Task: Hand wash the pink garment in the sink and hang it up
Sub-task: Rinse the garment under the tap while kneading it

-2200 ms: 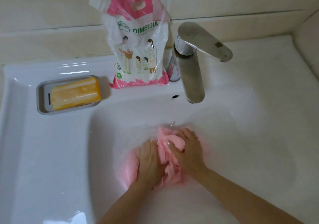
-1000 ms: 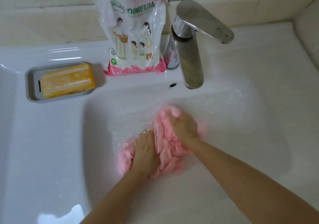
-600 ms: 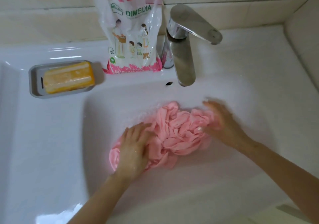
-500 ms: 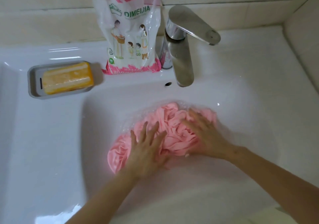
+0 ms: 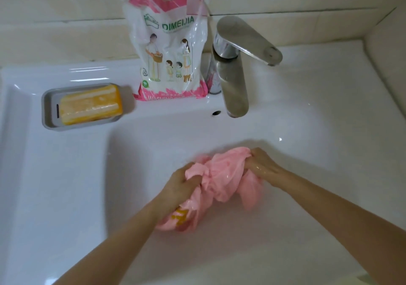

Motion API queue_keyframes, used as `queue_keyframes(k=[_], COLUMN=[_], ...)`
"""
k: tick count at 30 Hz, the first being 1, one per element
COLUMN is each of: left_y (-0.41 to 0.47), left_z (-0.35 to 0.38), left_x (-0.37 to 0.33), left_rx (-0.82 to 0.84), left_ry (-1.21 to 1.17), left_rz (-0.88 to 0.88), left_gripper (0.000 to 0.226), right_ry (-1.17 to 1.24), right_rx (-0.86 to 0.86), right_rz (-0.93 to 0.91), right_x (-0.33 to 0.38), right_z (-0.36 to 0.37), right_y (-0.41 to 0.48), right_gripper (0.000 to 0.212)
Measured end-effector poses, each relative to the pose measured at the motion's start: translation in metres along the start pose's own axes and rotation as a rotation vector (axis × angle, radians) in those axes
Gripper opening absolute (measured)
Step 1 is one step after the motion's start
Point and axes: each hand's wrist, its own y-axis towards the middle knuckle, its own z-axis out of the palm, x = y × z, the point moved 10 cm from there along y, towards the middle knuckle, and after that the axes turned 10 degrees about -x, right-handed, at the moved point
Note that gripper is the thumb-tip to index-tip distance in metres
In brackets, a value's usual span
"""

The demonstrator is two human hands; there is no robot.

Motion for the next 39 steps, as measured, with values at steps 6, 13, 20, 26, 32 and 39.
queue_keyframes(k=[6, 13, 20, 26, 32, 39], left_y=[0.013, 0.01, 0.024, 0.033, 0.052, 0.028], left_z=[-0.017, 0.006, 0.045, 0.03, 0.03, 0.02], left_x=[0.035, -0.013, 0.011, 0.001, -0.002, -0.029], left_rx=[-0.276, -0.342, -0.117, -0.392, -0.32, -0.224], left_ry=[-0.133, 1.032, 1.015, 0.904, 0.939, 0.814], left_rz=[-0.371, 0.372, 0.488, 0.562, 0.464, 0.515], left_gripper=[0.037, 0.104, 0.095, 0.027, 0.021, 0.043], right_ry=[0.301, 0.073, -0.5, -0.51, -0.366, 0.077], right_rx=[0.271, -0.111, -0.585, -0.733, -0.824, -0.536], right_rz=[0.274, -0.192, -0.634, -0.659, -0.648, -0.418], right_x=[-0.02, 0.002, 0.034, 0.034, 0.048, 0.036], right_z=[0.015, 0.006, 0.052, 0.058, 0.035, 0.016], right_y=[0.005, 0.007, -0.02, -0.016, 0.008, 0.002], right_gripper=[0.025, 0.085, 0.054, 0.032, 0.028, 0.025])
